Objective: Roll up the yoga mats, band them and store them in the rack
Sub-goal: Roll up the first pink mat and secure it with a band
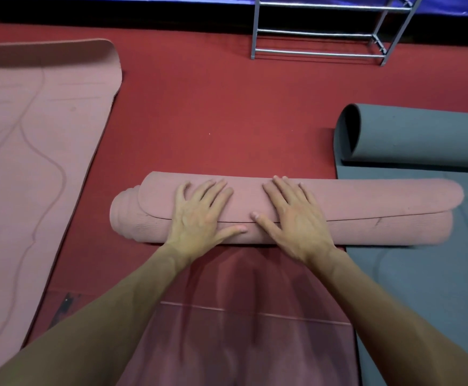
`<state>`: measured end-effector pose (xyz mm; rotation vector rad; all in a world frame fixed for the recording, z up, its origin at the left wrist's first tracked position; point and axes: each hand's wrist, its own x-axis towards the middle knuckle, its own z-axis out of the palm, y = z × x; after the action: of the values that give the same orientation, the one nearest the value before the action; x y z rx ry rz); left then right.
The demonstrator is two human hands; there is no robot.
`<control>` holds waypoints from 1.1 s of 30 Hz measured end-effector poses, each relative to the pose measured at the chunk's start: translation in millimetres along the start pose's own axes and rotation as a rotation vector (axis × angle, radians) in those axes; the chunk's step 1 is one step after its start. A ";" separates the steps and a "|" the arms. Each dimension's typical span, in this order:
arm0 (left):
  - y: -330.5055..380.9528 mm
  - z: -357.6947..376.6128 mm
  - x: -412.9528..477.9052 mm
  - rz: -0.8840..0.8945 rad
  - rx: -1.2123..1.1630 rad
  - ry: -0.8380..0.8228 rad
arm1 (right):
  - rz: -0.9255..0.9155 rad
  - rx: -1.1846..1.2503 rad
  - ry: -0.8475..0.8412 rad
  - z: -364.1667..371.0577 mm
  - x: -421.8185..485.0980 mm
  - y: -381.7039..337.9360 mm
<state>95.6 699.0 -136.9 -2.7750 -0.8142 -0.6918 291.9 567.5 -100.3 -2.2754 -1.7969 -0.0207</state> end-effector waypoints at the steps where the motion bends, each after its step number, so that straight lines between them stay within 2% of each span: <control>1: 1.9 -1.4 -2.1 -0.023 -0.013 -0.014 | 0.022 -0.007 -0.007 0.3 -1.6 -2.5; 4: 8.1 -6.8 -8.0 -0.063 -0.055 -0.029 | 0.008 -0.048 0.012 -0.6 -10.9 -4.6; 8: 11.6 -12.3 -17.4 0.065 -0.051 0.014 | -0.037 -0.045 0.028 -12.0 -18.8 -0.5; 10: 12.0 -13.5 -19.1 0.072 -0.080 -0.018 | -0.038 -0.026 -0.053 -15.9 -18.0 -1.0; 13: 12.6 -17.3 -16.7 0.069 -0.026 -0.163 | -0.030 -0.125 -0.282 -21.2 -16.6 -4.8; 15: 12.6 -20.6 -14.4 0.072 0.032 -0.260 | -0.039 -0.197 -0.333 -24.9 -17.2 -8.3; 19: 14.5 -21.6 -14.7 0.044 0.035 -0.294 | -0.032 -0.208 -0.306 -30.0 -19.0 -13.9; 27: 15.6 -26.3 -22.8 0.091 0.049 -0.210 | -0.052 -0.206 -0.317 -34.2 -25.1 -13.6; 33: 19.7 -26.0 -25.3 0.071 0.011 -0.100 | -0.048 -0.218 -0.175 -29.0 -28.2 -17.8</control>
<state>77.6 663.4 -126.7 -2.8327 -0.7310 -0.5392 272.0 538.6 -73.4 -2.4489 -2.0272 -0.0283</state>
